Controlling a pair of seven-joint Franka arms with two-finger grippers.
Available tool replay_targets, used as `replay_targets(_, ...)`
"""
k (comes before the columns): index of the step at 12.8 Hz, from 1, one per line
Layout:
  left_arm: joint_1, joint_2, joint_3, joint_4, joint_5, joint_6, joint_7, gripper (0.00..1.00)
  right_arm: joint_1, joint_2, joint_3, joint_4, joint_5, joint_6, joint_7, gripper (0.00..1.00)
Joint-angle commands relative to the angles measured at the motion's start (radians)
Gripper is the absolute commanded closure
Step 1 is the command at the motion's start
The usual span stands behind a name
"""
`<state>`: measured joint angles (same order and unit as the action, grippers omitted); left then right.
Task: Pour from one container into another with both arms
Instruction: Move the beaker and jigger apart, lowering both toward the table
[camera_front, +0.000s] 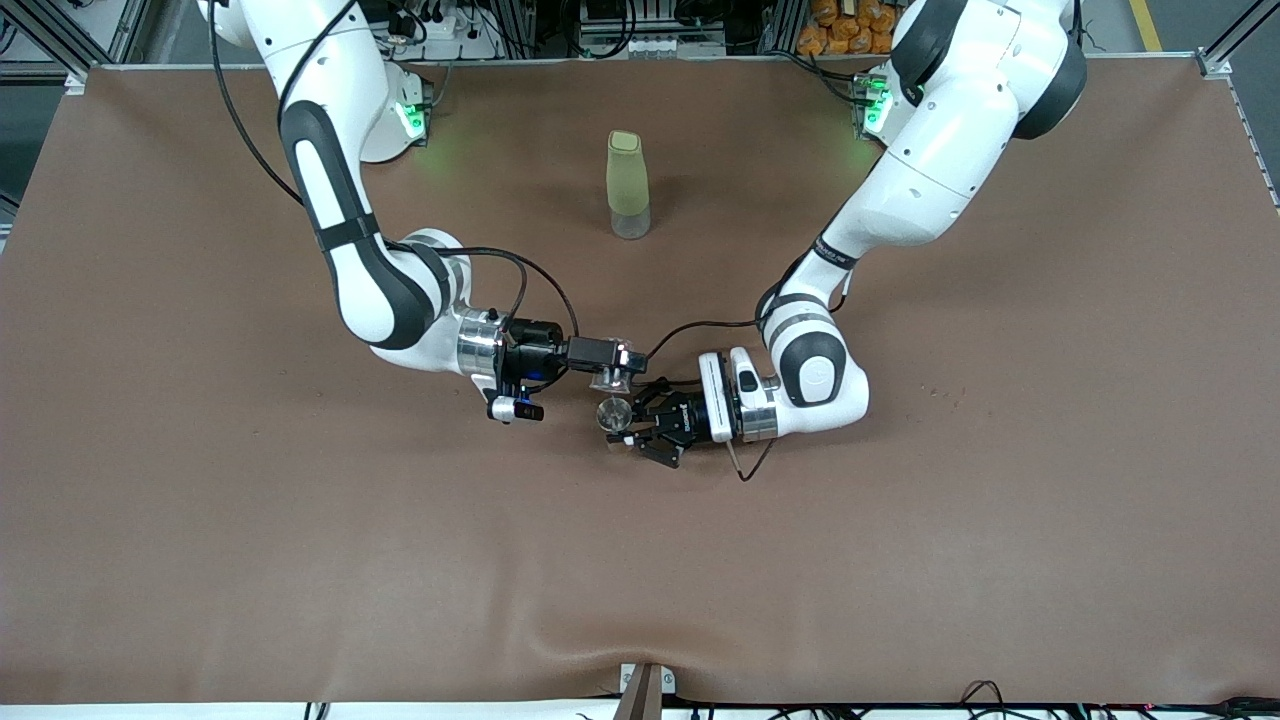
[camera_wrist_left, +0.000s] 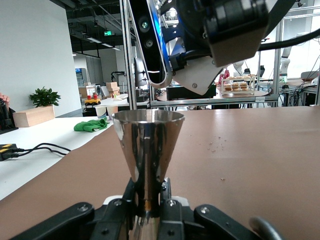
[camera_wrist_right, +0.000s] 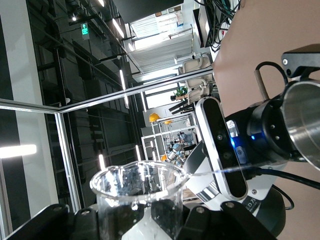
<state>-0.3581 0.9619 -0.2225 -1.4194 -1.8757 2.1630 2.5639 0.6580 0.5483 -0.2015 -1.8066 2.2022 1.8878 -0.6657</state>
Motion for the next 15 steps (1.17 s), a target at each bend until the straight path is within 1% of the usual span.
replay_targets(1,0.007,-0.008,-0.005,-0.006,-0.034,-0.011,0.015,1.00,-0.020,-0.004,0.019,0.018,0.024,-0.001,0.018,1.00)
replay_targets(3,0.014,-0.008,-0.005,-0.006,-0.033,-0.011,0.016,1.00,-0.020,-0.004,0.019,0.020,0.024,0.001,0.014,1.00)
replay_targets(4,0.018,-0.008,-0.005,-0.007,-0.031,-0.011,0.018,1.00,-0.020,-0.004,0.019,0.020,0.007,-0.004,-0.008,1.00)
replay_targets(6,0.044,-0.015,-0.005,-0.010,-0.022,-0.017,0.021,1.00,-0.023,-0.005,0.017,0.013,-0.044,-0.019,-0.209,1.00)
replay_targets(7,0.054,-0.014,-0.005,-0.010,-0.020,-0.052,0.021,1.00,-0.040,-0.005,0.017,0.012,-0.083,-0.021,-0.329,1.00)
replay_targets(8,0.076,-0.011,-0.003,-0.010,-0.019,-0.093,0.018,1.00,-0.060,-0.008,0.017,0.013,-0.157,-0.041,-0.422,1.00)
replay_targets(9,0.102,-0.011,-0.003,-0.013,-0.007,-0.126,0.018,1.00,-0.096,-0.011,0.011,0.015,-0.233,-0.091,-0.521,1.00)
replay_targets(12,0.192,-0.009,-0.003,-0.030,0.050,-0.241,-0.011,1.00,-0.225,-0.016,0.008,0.013,-0.405,-0.235,-0.729,1.00)
replay_targets(14,0.260,-0.008,-0.001,-0.044,0.128,-0.275,-0.056,1.00,-0.303,-0.011,0.008,0.013,-0.510,-0.283,-0.892,1.00)
replay_targets(15,0.302,-0.009,-0.001,-0.055,0.186,-0.293,-0.091,1.00,-0.337,-0.011,0.008,0.013,-0.553,-0.300,-0.975,1.00)
